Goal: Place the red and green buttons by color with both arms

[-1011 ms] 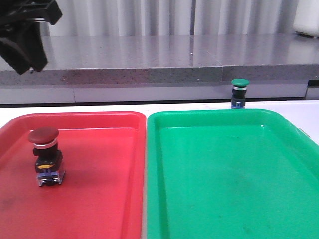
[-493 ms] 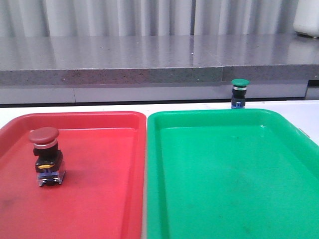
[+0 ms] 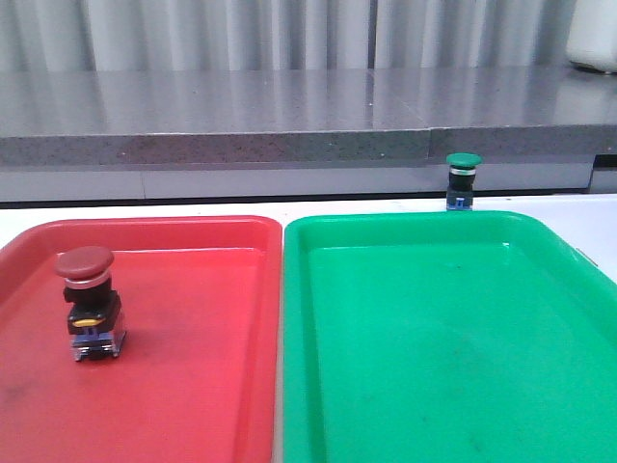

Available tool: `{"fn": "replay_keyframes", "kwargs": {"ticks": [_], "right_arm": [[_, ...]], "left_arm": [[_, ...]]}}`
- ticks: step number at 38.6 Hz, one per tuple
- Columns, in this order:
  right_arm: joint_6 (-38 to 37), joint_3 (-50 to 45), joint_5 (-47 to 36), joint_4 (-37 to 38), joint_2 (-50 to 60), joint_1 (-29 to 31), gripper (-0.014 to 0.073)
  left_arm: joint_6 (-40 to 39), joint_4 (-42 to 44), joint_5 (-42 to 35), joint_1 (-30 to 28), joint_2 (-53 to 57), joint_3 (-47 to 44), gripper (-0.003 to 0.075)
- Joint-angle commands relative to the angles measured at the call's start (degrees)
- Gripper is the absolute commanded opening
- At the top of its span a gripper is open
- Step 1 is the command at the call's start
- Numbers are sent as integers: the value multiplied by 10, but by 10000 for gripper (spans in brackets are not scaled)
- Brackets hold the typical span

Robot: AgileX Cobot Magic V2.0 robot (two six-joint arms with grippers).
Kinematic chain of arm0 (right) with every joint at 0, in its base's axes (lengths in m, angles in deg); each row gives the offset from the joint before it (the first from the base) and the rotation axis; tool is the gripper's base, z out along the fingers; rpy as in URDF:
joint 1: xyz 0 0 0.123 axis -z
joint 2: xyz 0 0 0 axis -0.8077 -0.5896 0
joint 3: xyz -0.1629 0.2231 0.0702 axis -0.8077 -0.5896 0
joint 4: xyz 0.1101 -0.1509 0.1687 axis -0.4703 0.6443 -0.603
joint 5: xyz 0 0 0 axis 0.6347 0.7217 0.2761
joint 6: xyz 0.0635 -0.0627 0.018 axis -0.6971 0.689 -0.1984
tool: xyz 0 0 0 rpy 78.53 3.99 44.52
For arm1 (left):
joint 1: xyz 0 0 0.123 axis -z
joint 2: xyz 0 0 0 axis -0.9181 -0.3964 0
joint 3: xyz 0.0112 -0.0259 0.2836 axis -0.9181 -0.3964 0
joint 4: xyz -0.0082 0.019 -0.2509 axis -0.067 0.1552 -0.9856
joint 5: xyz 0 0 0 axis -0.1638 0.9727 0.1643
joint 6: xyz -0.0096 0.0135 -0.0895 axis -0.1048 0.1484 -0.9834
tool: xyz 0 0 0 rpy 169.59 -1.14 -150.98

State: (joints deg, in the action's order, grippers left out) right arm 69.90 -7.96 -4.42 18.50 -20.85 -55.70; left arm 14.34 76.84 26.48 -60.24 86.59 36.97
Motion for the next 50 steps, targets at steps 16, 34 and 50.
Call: {"fn": "replay_keyframes", "kwargs": {"ticks": [16,34,50], "right_arm": [[3,23,-43,1,-6,-2,651],[3,83,-82,0,-193,-2,613],[-17,307,-63,-17,-532,-52,613]], "left_arm": [[-6,-4,-49,-2,0,12,-20],[-6,-4,-49,-2,0,12,-20],[-6,-4,-49,-2,0,12,-20]]}}
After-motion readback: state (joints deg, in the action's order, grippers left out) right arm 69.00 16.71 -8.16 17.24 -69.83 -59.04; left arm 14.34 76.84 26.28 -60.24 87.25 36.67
